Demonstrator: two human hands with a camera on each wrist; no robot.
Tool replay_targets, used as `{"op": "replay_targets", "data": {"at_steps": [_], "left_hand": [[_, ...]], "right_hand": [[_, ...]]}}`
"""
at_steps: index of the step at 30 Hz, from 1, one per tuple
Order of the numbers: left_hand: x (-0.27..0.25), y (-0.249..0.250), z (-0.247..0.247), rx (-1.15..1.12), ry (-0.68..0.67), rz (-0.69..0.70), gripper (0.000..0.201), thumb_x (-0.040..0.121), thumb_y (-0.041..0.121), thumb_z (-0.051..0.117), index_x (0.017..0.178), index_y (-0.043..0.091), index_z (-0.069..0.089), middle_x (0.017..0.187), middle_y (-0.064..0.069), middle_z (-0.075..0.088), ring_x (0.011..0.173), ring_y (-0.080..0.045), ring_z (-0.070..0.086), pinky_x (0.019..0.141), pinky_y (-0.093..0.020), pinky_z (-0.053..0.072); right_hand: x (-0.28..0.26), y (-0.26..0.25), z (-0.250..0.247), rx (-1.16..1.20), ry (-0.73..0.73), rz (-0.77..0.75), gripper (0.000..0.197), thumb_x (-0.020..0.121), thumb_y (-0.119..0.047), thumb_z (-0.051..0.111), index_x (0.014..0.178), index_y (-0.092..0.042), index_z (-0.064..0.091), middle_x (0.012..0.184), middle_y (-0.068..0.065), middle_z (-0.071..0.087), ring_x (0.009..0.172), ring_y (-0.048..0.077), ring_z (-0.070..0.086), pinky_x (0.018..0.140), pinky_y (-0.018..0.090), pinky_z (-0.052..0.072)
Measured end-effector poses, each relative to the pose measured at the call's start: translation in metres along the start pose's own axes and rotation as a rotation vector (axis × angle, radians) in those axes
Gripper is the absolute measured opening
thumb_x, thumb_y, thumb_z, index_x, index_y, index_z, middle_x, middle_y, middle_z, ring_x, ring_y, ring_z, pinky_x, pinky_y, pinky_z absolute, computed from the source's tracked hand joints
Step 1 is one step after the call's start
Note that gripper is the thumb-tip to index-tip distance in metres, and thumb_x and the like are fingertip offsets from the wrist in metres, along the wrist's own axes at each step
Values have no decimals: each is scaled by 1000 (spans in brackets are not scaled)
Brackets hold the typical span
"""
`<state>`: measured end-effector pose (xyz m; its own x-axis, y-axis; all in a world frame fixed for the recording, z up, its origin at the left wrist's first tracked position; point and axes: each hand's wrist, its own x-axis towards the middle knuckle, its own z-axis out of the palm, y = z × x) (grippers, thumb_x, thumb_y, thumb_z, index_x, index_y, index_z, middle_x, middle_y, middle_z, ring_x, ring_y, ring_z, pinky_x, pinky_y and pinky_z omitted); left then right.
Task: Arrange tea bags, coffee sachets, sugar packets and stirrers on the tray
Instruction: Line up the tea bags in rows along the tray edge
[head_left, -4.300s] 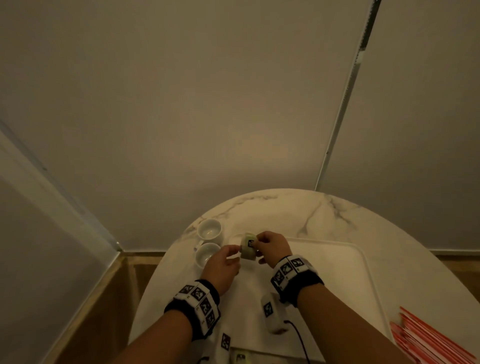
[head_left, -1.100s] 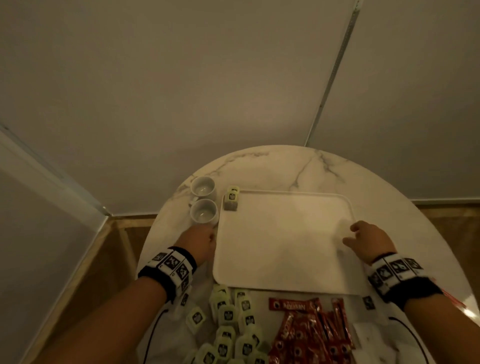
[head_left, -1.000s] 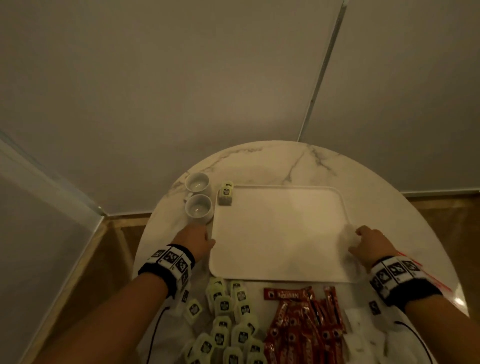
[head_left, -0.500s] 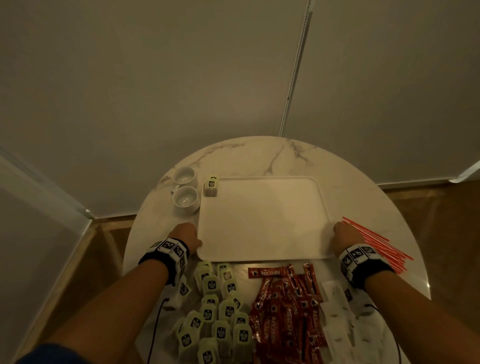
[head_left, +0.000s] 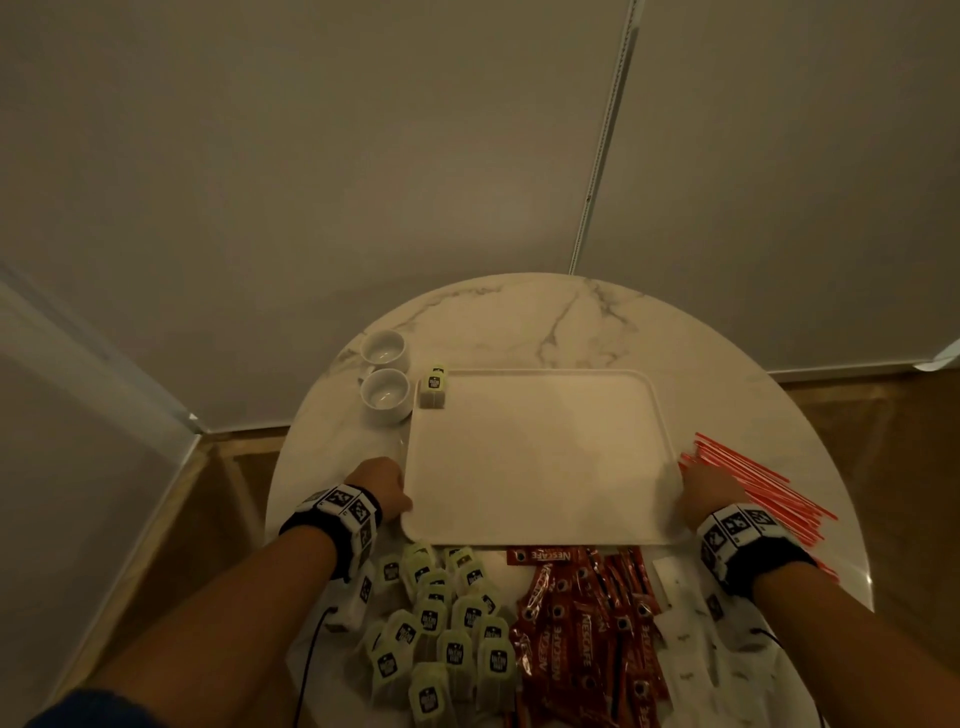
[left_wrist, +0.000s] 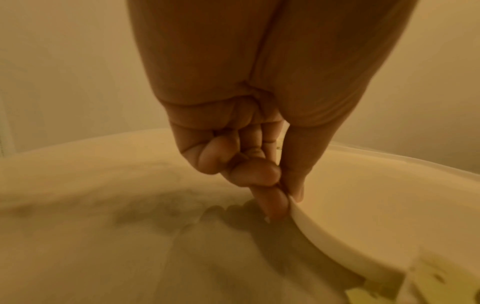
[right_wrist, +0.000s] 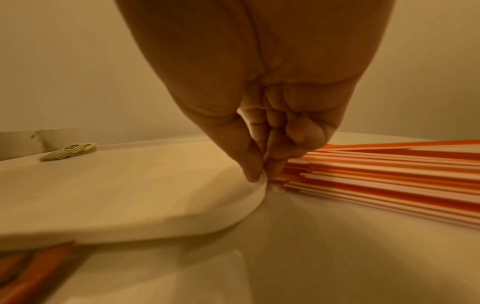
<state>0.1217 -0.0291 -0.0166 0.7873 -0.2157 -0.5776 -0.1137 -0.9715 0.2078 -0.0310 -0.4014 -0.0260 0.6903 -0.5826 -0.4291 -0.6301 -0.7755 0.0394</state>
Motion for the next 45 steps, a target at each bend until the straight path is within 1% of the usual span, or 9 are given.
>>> {"op": "replay_targets", "data": {"at_steps": [3,6,11,23,26,28,34,40,45], "left_hand": [[-4,-1,4,2,-14,8,23,80,27,71,92,8,67,102,-10,67,94,-23,62,77,-27,48],[-8,-2,7,10,-22,17,23,79,28,71,92,9,66,102,-9,67,94,-23,62,79,-28,49],[-16,-4,15,28,-39,31,24,81,28,69,95,9,65,100,-8,64,96,-22,62,76,-26,47],[-31,-12,22,-39,-1,87,15,84,27,64,80,13,59,95,-8,62,91,-21,58,73,-24,42],[-39,-21,26,-109,90,101,16,85,28,60,74,21,51,90,-2,58,86,-19,55,74,-27,43],[-45,-27,30,-115,121,110,10,86,29,57,85,19,58,101,-6,58,90,-22,56,80,-30,46],[-60,-39,48,-66,10,80,45,78,27,66,119,17,51,120,-5,38,105,-25,50,92,-32,45],[-68,-35,59,-21,17,134,45,81,37,66,116,18,46,119,-5,44,108,-25,49,92,-35,44],[-66,-32,55,16,-68,67,28,84,23,62,108,15,50,118,-8,56,104,-25,55,83,-30,44]], "right_hand": [[-3,3,0,36,-5,-32,56,96,-20,48,148,-11,27,153,7,32,139,22,33,113,29,25],[-7,5,0,29,22,-11,45,100,-28,43,141,-13,38,144,3,44,131,16,43,110,26,32],[-23,8,-1,-9,-56,5,33,90,-15,53,121,-2,57,122,15,60,114,28,57,91,31,45],[-42,-1,-3,-22,57,28,24,93,-22,52,111,-12,63,111,4,66,100,17,64,83,23,48],[-59,-33,-9,123,101,-78,26,89,-13,53,114,-7,58,119,11,60,108,25,59,88,29,46],[-78,-63,-10,194,74,-191,28,90,-14,53,117,-11,56,121,8,57,110,24,56,89,28,43],[-121,-149,5,273,-148,-491,24,88,-19,55,111,-20,62,118,3,61,105,20,57,84,26,45],[-146,-188,26,248,-236,-629,25,89,-21,55,113,-17,60,120,5,60,108,22,56,86,28,43],[-146,-207,22,312,-264,-655,25,86,-17,57,110,-17,62,116,5,61,107,22,57,81,26,44]]}}
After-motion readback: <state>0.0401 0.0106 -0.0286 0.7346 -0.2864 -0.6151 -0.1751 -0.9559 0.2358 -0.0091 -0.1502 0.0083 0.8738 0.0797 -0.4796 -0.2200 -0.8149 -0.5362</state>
